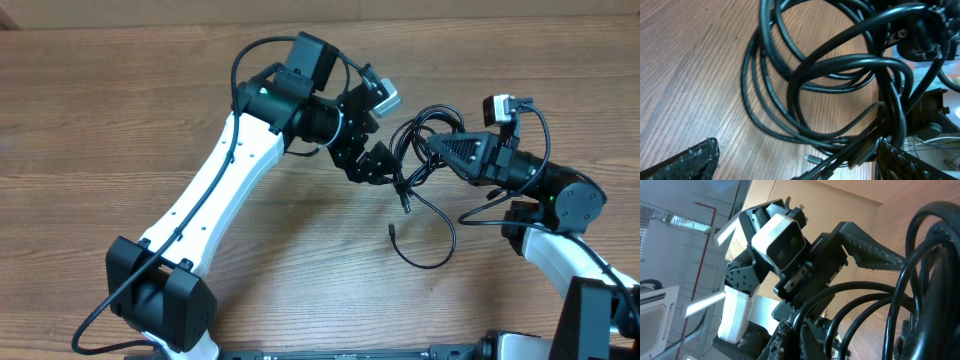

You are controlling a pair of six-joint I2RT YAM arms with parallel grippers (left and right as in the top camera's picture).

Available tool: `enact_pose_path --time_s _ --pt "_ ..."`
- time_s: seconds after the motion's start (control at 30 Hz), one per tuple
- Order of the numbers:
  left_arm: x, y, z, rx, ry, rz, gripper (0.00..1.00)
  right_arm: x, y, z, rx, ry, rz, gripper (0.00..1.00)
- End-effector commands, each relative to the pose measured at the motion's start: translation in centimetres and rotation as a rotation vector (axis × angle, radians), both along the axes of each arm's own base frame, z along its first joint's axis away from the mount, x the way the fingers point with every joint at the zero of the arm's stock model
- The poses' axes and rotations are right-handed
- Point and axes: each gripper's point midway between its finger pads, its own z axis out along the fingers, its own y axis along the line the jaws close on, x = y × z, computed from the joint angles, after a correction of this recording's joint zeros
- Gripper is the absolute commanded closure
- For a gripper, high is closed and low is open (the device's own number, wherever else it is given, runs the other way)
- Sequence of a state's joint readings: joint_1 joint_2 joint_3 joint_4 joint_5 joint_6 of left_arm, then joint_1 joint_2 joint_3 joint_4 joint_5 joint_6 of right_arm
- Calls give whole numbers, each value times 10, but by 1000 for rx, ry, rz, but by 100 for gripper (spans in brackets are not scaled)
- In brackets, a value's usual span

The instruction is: Untangle cables

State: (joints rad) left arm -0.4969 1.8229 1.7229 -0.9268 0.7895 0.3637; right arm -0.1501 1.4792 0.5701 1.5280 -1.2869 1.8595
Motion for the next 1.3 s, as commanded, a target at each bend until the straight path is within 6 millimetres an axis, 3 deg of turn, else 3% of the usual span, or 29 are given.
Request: enact_pose_path --time_s 0.0,0.07,0.17,0.33,0.43,0.8,0.9,1.1,1.27 --pt "4 -6 -4 18 49 54 0 -4 -1 13 7 -52 -8 96" --pt "9 -5 -8 38 84 113 1 -4 -1 13 7 -53 -8 96" --pt "12 -5 -8 37 140 175 13 -4 -1 13 8 -54 -10 96" --pt "11 -6 -10 50 224 251 12 -3 -2 14 14 -58 -19 96" --pt "10 -8 -10 53 260 274 0 -2 -2 15 18 -58 -23 96" --pt "-1 -20 -24 151 257 348 1 -2 -2 15 18 -58 -23 96" --pt "-4 -24 -25 158 246 342 14 -2 -2 15 18 -58 -23 96" --pt "-4 -26 -25 165 231 346 71 -2 -2 15 18 -58 -22 96" --pt "0 -27 -23 150 217 349 86 -2 -2 15 18 -58 -22 96"
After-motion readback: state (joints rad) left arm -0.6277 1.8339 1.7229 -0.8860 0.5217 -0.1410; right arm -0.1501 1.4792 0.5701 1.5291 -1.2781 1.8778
